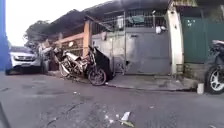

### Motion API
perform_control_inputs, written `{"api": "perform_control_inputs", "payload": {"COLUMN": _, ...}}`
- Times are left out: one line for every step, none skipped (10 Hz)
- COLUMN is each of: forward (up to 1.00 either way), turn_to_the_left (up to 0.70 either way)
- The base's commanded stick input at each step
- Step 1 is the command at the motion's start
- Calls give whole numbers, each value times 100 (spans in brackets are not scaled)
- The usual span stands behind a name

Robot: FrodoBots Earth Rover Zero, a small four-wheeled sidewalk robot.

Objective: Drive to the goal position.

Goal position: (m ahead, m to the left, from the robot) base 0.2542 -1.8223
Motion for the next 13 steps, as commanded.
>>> {"api": "perform_control_inputs", "payload": {"forward": 0, "turn_to_the_left": 0}}
{"api": "perform_control_inputs", "payload": {"forward": 0, "turn_to_the_left": 0}}
{"api": "perform_control_inputs", "payload": {"forward": 0, "turn_to_the_left": -36}}
{"api": "perform_control_inputs", "payload": {"forward": 0, "turn_to_the_left": -79}}
{"api": "perform_control_inputs", "payload": {"forward": 0, "turn_to_the_left": -98}}
{"api": "perform_control_inputs", "payload": {"forward": 0, "turn_to_the_left": -98}}
{"api": "perform_control_inputs", "payload": {"forward": 0, "turn_to_the_left": -98}}
{"api": "perform_control_inputs", "payload": {"forward": 0, "turn_to_the_left": -98}}
{"api": "perform_control_inputs", "payload": {"forward": 0, "turn_to_the_left": -98}}
{"api": "perform_control_inputs", "payload": {"forward": 0, "turn_to_the_left": -98}}
{"api": "perform_control_inputs", "payload": {"forward": 0, "turn_to_the_left": -97}}
{"api": "perform_control_inputs", "payload": {"forward": 0, "turn_to_the_left": -8}}
{"api": "perform_control_inputs", "payload": {"forward": 0, "turn_to_the_left": 0}}
